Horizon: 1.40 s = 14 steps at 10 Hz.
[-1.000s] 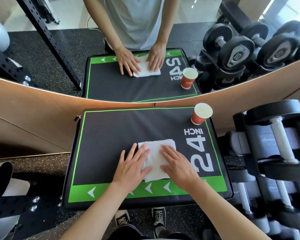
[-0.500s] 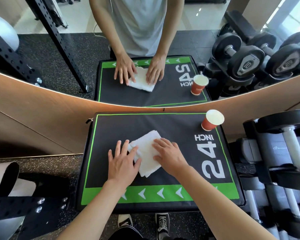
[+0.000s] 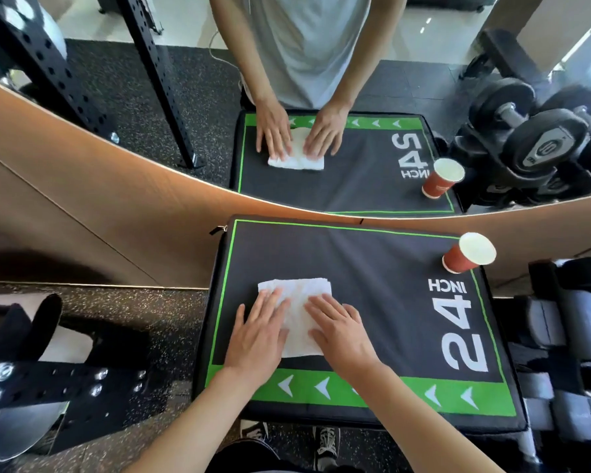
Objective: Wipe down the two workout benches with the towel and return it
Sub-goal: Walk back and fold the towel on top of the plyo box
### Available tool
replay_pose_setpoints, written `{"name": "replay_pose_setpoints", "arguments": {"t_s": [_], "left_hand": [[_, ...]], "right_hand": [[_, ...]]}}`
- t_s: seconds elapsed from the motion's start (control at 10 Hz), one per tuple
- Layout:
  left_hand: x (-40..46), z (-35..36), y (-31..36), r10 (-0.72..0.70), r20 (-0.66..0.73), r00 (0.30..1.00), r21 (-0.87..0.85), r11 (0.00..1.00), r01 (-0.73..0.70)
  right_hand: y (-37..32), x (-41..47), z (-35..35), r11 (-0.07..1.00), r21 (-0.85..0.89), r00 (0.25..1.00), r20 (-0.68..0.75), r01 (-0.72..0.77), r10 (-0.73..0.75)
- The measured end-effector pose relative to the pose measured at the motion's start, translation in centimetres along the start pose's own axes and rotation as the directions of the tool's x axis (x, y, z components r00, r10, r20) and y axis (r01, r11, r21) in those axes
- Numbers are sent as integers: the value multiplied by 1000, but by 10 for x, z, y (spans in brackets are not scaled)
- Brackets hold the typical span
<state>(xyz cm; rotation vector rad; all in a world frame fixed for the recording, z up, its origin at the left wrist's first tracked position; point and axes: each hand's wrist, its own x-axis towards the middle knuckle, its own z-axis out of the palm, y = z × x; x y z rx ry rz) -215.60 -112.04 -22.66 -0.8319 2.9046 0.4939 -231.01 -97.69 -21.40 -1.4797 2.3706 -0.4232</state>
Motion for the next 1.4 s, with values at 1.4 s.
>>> {"name": "replay_pose_setpoints", "arguments": {"t_s": [1.4], "left_hand": [[38,-64,-107,-146,-121,982,-185,975,122]], "right_hand": [[-61,110,3,994,45,992,-66,-104,107]]}}
